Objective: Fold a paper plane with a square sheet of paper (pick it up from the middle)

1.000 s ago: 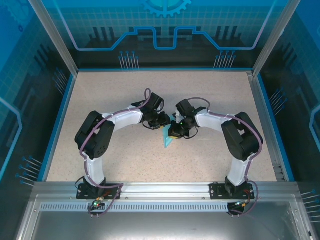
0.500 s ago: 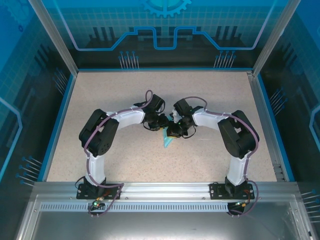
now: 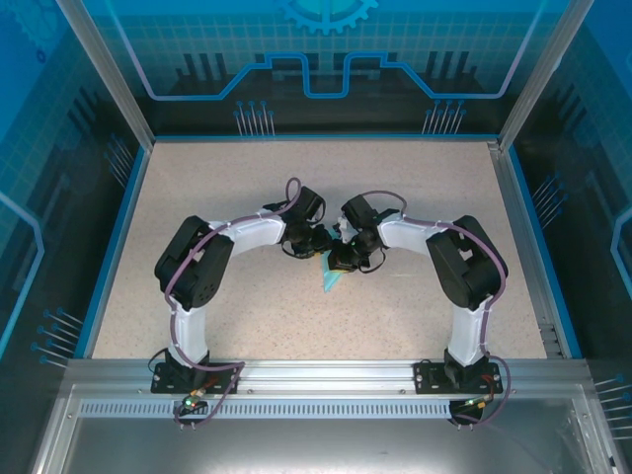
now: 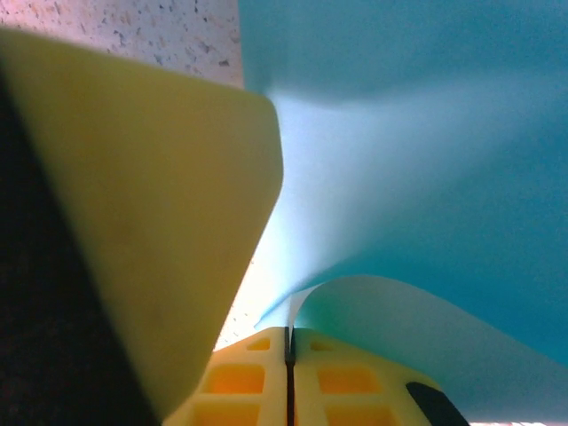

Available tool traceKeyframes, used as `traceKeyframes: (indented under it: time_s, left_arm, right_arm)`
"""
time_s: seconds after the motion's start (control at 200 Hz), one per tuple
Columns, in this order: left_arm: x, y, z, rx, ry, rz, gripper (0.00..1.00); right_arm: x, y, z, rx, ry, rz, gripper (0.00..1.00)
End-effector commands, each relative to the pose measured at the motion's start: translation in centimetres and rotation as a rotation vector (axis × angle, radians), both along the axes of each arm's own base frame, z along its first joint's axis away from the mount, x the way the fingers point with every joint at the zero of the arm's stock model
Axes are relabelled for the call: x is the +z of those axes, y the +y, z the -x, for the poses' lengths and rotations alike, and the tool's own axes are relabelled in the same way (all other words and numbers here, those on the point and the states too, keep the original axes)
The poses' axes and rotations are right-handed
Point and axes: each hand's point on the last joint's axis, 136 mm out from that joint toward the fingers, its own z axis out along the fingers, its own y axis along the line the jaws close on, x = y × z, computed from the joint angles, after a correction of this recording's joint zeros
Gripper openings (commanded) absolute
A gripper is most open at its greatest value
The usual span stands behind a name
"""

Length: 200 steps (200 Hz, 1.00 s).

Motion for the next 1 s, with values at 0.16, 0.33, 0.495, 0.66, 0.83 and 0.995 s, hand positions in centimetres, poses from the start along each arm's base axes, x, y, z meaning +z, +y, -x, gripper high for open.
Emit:
traceKeyframes:
  time_s: [0.16,0.33,0.495,0.66,0.83,0.995]
  left_arm:
    - [1.0,0.9,0.6,0.004,-0.011,-0.013,0.26]
    - [1.3,1.2,0.7,0.012,-0.016,-0.015,0.26]
    - [1.5,1.4,0.8,0.014,-0.02,-0.017,0.26]
    - [1.6,1.7,0.9,0.022,-0.02,-0.021,0.26]
    - [1.7,1.9,1.0,0.025,-0.024,-0.024,0.26]
    - [1.7,2.0,1.1,0.026,-0.021,-0.025,0.26]
  right_arm:
    - [-0.2,0.8,0.3,0.053,0.001,-0.005,0.08]
    - [-0.5,0.7,0.4,0.058,0.006,0.001,0.08]
    - [-0.8,0.5,0.4,0.062,0.005,0.019,0.08]
    - [-1.0,0.1,0.4,0.06,0.009,0.041,0.08]
    - [-1.1,-0.2,0.4,0.054,0.006,0.056,0.09]
    - [-0.8,0.3,0.3,0.058,0.001,0.032,0.09]
